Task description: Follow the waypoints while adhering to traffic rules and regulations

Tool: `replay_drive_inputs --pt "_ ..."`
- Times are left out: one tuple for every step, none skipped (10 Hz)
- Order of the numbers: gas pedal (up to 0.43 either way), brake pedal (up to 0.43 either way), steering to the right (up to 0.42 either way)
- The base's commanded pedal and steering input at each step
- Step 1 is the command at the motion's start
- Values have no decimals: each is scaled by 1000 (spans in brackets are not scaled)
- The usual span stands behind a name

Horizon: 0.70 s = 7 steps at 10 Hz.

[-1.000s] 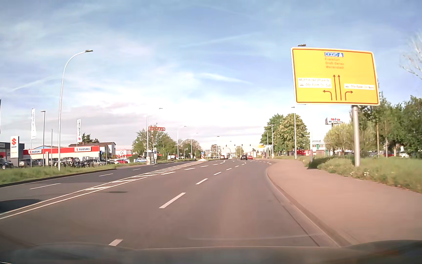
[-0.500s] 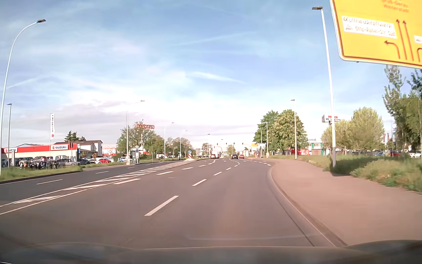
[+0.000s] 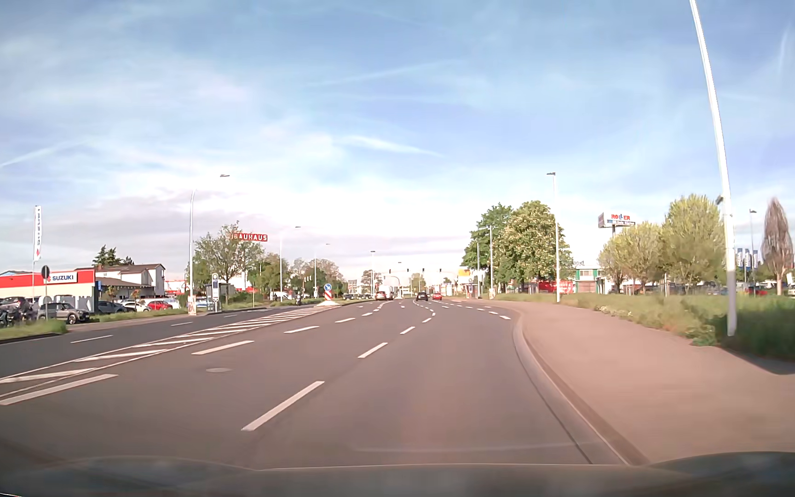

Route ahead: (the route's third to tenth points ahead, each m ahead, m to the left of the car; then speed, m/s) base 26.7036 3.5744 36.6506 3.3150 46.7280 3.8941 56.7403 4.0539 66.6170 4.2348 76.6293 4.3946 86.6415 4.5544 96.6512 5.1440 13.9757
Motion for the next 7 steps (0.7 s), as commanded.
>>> replay_drive_inputs --pt "39 0 22" --pt "39 0 22" --pt "39 0 22" --pt "39 0 22" --pt "39 0 21" --pt "39 0 20" --pt "39 0 18"
